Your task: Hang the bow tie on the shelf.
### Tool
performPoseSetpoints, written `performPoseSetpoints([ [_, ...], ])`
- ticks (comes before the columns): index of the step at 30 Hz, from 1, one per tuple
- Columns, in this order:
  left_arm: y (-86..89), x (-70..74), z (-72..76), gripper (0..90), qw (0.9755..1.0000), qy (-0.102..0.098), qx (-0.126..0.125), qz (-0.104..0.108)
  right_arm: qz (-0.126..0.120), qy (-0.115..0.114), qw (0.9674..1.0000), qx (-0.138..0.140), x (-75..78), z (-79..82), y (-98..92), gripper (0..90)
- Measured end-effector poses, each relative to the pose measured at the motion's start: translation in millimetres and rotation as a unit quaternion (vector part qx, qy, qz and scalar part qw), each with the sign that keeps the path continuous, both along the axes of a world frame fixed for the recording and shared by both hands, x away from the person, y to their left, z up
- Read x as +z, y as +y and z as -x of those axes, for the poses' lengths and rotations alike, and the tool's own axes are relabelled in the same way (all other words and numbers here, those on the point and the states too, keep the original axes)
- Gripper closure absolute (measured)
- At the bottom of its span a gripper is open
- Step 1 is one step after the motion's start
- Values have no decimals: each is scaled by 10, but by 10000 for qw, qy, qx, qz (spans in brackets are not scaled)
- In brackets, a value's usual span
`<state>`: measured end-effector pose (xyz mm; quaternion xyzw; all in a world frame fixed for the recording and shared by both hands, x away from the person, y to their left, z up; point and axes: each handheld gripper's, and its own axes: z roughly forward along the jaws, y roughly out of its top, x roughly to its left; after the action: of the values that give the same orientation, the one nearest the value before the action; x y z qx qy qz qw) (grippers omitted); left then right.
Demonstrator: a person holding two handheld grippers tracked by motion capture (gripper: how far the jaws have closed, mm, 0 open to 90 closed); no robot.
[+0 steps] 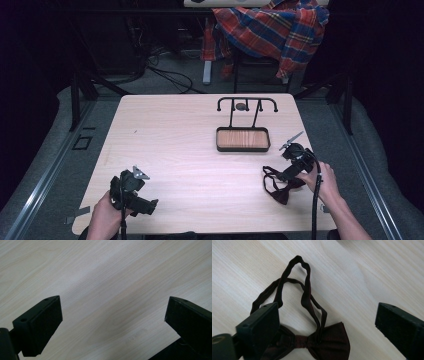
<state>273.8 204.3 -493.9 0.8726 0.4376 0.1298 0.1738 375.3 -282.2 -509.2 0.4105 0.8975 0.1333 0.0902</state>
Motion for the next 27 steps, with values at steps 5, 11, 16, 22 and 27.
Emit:
performPoseSetpoints([
  [5, -1, 4, 5, 13, 10000, -10, -15, -1, 131, -12, 9999, 113, -69, -57, 91, 280],
  [11, -4, 4, 4, 13, 10000, -3, -18, -10, 271, 214, 9990, 278, -166, -64, 178, 483],
  [16, 1, 5, 3, 13, 10000, 0, -15, 28, 499, 385, 9974, 349, -242, -70, 202, 558],
  [22, -4, 7, 8, 14, 10000, -13, -27, 12, 751, 330, 9960, 348, -287, -44, 227, 751],
  [27, -3, 9, 9, 14, 10000, -21, -29, 17, 530, 209, 9982, 182, -333, -6, 223, 877],
])
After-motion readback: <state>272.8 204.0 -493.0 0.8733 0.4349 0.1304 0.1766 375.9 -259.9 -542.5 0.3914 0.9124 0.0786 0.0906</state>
